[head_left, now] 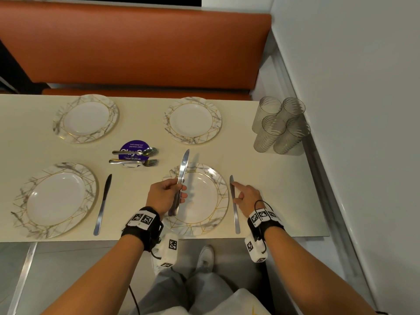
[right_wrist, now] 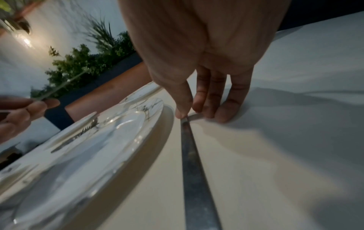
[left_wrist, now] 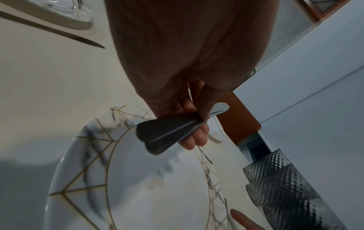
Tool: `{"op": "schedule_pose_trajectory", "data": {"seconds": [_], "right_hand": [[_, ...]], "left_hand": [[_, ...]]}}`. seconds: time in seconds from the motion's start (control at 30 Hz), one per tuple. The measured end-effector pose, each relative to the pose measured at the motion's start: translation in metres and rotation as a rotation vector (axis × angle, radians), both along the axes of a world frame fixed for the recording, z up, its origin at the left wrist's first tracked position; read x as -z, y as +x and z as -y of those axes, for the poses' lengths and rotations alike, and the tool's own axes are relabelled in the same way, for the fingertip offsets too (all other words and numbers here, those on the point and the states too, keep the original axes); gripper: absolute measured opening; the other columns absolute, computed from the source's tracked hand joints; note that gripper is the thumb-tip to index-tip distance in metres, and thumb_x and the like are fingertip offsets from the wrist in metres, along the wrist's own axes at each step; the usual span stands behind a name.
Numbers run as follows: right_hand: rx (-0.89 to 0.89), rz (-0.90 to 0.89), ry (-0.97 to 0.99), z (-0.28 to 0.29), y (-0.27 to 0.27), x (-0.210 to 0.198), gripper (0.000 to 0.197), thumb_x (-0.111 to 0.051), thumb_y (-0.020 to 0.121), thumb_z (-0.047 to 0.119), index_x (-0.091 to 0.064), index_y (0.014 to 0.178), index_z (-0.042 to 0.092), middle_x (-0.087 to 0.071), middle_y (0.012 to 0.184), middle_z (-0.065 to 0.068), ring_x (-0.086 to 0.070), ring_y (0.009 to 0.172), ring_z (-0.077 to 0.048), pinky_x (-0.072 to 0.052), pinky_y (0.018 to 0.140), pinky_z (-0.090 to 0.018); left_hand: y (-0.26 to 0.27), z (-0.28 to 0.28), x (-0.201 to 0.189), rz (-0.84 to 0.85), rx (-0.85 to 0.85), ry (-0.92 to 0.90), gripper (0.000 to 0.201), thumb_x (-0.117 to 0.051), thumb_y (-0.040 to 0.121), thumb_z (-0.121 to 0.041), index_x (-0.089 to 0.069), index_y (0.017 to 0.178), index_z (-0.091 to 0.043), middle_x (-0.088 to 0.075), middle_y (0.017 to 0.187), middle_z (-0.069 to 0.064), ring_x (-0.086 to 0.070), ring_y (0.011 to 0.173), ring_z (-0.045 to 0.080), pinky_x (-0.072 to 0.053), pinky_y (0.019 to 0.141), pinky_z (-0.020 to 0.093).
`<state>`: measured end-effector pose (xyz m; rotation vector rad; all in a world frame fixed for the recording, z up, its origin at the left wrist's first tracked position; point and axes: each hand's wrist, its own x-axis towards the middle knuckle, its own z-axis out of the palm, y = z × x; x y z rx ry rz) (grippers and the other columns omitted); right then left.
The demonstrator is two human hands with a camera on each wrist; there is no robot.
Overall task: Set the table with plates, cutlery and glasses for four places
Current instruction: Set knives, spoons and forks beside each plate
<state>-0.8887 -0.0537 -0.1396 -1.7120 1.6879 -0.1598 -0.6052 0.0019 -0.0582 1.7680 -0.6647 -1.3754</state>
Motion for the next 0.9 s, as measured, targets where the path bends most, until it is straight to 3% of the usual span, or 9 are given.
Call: {"op": "schedule_pose_trajectory", "data": {"seconds": [0.13,0.23,0.3,0.47,0.57,0.67,0.77,0.9], "right_hand": [[0.115,0.052,-0.089,0.000,0.005,-0.007,0.050,-0.063,0.097,0.014,-0.053,0.144,0.026,-0.058,0.089,-0.001,-0.058,0.084,-0.017,-0.055,0.090,-0.035],[0.175,0.137,-0.132,0.005,0.020,-0.019,0.038,-0.059,0.098,0.015,-0.062,0.134,0.022,-0.059,0.084,0.006,-0.062,0.083,-0.017,-0.058,0.086,-0.037],[0.182,0.211,-0.161,0.014,0.040,-0.031,0.030,-0.058,0.097,0.013,-0.066,0.125,0.022,-0.063,0.088,0.003,-0.063,0.082,-0.016,-0.059,0.083,-0.036],[0.135,0.390,-0.183,0.042,0.097,-0.069,0.018,-0.062,0.096,0.023,-0.072,0.111,0.022,-0.067,0.089,0.002,-0.064,0.079,-0.013,-0.052,0.073,-0.023],[0.169,0.527,-0.110,0.058,0.142,-0.095,0.020,-0.062,0.097,0.037,-0.072,0.103,0.022,-0.073,0.083,0.002,-0.065,0.066,-0.012,-0.051,0.060,-0.020],[0.136,0.558,-0.092,0.074,0.179,-0.112,0.023,-0.063,0.097,0.034,-0.070,0.102,0.013,-0.072,0.076,0.001,-0.063,0.054,-0.013,-0.045,0.049,-0.018],[0.115,0.574,-0.078,0.088,0.210,-0.121,0.016,-0.067,0.094,0.019,-0.067,0.094,0.004,-0.072,0.072,-0.005,-0.064,0.053,-0.017,-0.048,0.049,-0.028],[0.168,0.636,-0.051,0.103,0.249,-0.131,0.016,-0.067,0.094,0.014,-0.070,0.091,-0.002,-0.072,0.072,-0.015,-0.064,0.058,-0.024,-0.057,0.060,-0.041]], "left_hand": [[0.001,0.003,-0.001,-0.030,0.002,0.000,0.022,-0.055,0.103,-0.003,-0.070,0.118,-0.002,-0.076,0.100,0.017,-0.073,0.078,0.027,-0.063,0.077,0.038],[0.002,0.005,-0.005,-0.030,0.012,-0.010,0.023,-0.055,0.103,-0.002,-0.070,0.119,-0.001,-0.075,0.096,0.015,-0.069,0.075,0.025,-0.060,0.071,0.034],[0.007,0.008,-0.012,-0.026,0.012,-0.029,0.022,-0.055,0.102,0.000,-0.071,0.117,-0.001,-0.075,0.093,0.014,-0.066,0.072,0.023,-0.059,0.068,0.031],[0.020,0.012,-0.024,-0.008,0.036,-0.062,0.023,-0.056,0.101,-0.002,-0.073,0.116,-0.004,-0.076,0.091,0.011,-0.064,0.070,0.019,-0.056,0.068,0.031],[0.037,0.016,-0.033,0.028,0.062,-0.093,0.024,-0.053,0.102,-0.001,-0.073,0.115,-0.005,-0.074,0.089,0.010,-0.060,0.060,0.012,-0.049,0.054,0.019],[0.057,0.023,-0.042,0.032,0.087,-0.113,0.023,-0.054,0.102,-0.001,-0.072,0.116,-0.007,-0.074,0.090,0.008,-0.059,0.057,0.009,-0.043,0.046,0.016],[0.090,0.031,-0.046,0.037,0.123,-0.126,0.022,-0.060,0.100,-0.005,-0.073,0.117,-0.011,-0.073,0.086,0.005,-0.060,0.057,0.005,-0.042,0.045,0.015],[0.146,0.044,-0.053,0.020,0.217,-0.116,0.021,-0.067,0.097,-0.007,-0.074,0.112,-0.020,-0.071,0.071,-0.003,-0.060,0.058,0.004,-0.042,0.048,0.016]]}}
